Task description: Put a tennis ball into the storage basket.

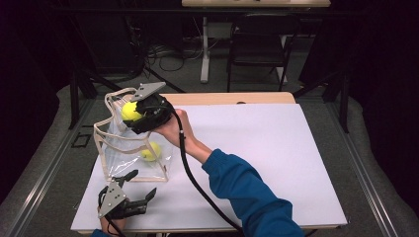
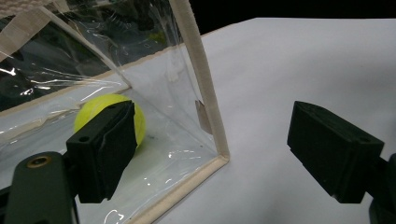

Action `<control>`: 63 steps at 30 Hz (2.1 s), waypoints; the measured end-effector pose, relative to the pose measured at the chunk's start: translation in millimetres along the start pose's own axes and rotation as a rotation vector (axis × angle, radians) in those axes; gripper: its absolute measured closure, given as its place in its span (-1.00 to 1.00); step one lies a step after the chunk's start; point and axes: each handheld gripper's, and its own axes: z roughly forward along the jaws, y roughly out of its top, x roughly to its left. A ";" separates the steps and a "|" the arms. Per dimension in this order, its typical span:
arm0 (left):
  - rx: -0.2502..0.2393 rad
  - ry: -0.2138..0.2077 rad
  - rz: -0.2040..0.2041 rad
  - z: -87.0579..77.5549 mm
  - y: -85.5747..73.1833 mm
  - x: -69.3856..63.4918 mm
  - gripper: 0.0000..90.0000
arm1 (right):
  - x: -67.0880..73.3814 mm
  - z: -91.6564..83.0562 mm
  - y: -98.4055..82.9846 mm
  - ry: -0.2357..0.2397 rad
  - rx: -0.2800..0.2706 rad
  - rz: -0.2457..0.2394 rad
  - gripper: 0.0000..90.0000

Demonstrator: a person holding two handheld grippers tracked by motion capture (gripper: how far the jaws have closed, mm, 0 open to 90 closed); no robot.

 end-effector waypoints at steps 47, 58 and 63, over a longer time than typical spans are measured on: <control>-0.005 0.001 -0.008 -0.1 0.0 0.2 -0.65 | 1.2 19.3 -4.3 0.025 0.105 0.032 -0.43; -0.004 0.001 -0.006 -0.5 0.1 0.4 -0.65 | -4.0 12.8 -3.3 0.029 0.114 0.066 -0.86; -0.002 0.002 -0.002 -0.4 0.2 0.3 -0.65 | -9.2 2.2 -4.6 0.052 0.105 0.077 -0.93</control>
